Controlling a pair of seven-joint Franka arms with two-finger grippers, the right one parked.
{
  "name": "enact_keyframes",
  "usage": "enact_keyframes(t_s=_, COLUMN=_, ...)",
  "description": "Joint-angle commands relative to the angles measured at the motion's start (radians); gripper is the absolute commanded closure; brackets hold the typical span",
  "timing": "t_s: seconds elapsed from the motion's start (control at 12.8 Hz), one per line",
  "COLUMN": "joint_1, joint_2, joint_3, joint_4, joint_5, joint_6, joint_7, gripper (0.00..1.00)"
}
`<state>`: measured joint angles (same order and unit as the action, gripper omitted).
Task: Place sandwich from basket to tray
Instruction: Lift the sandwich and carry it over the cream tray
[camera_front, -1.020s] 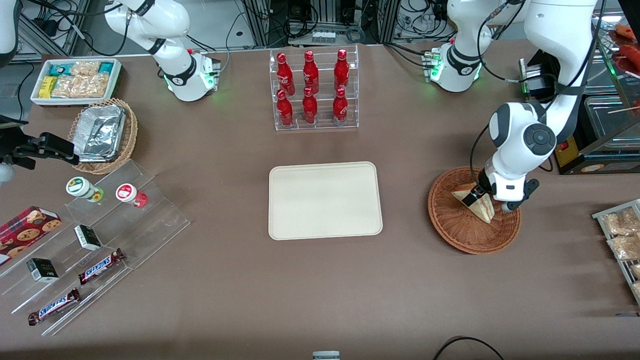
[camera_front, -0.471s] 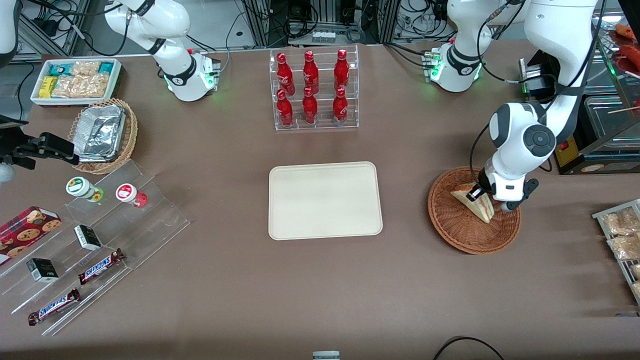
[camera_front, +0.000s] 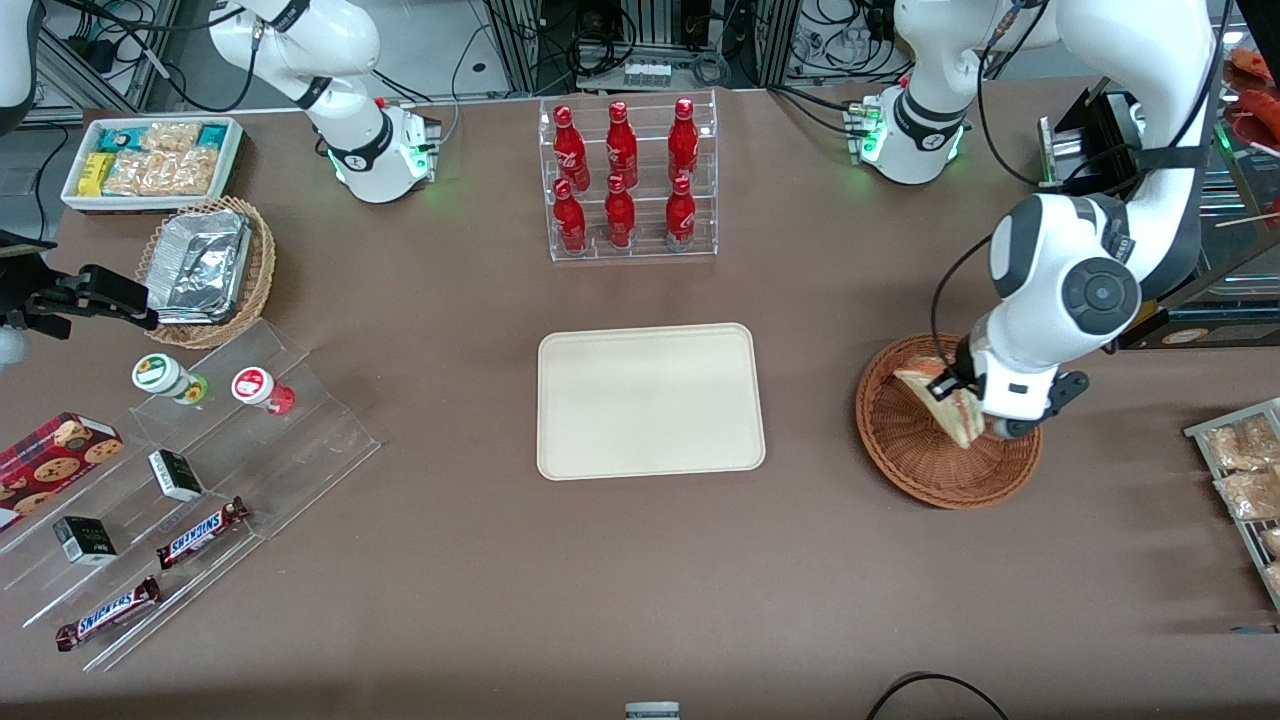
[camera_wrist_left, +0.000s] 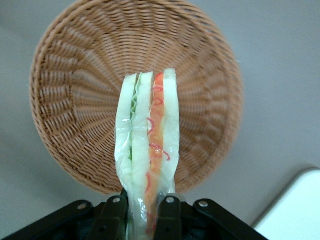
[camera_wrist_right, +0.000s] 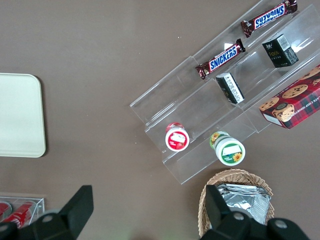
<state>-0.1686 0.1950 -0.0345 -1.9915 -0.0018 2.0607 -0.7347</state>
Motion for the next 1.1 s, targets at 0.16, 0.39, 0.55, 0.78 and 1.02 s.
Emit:
enact_keyframes(t_s=0.16, joint_1=-0.119, joint_2=0.101, joint_3=0.004, joint_4=0.157, joint_5=-0.006, joint_6=-0.077, joint_7=0.072, gripper=1.00)
enact_keyframes(t_s=0.39, joint_1=-0.231, joint_2=0.170, joint_3=0.004, joint_4=0.247, joint_5=-0.010, joint_6=-0.086, joint_7=0.063, gripper=1.00)
enact_keyframes(t_s=0.55, joint_1=-0.287, joint_2=0.207, joint_3=0.004, joint_4=0.292, joint_5=-0.052, joint_6=-0.086, joint_7=0.058, gripper=1.00)
enact_keyframes(t_s=0.78, joint_1=-0.365, joint_2=0.274, joint_3=0.004, joint_4=0.377, joint_5=-0.061, joint_6=-0.088, joint_7=0.055, gripper=1.00)
enact_keyframes(t_s=1.02, joint_1=-0.440, joint_2=0.380, joint_3=0.004, joint_4=0.476, joint_5=-0.064, joint_6=-0.086, joint_7=0.052, gripper=1.00)
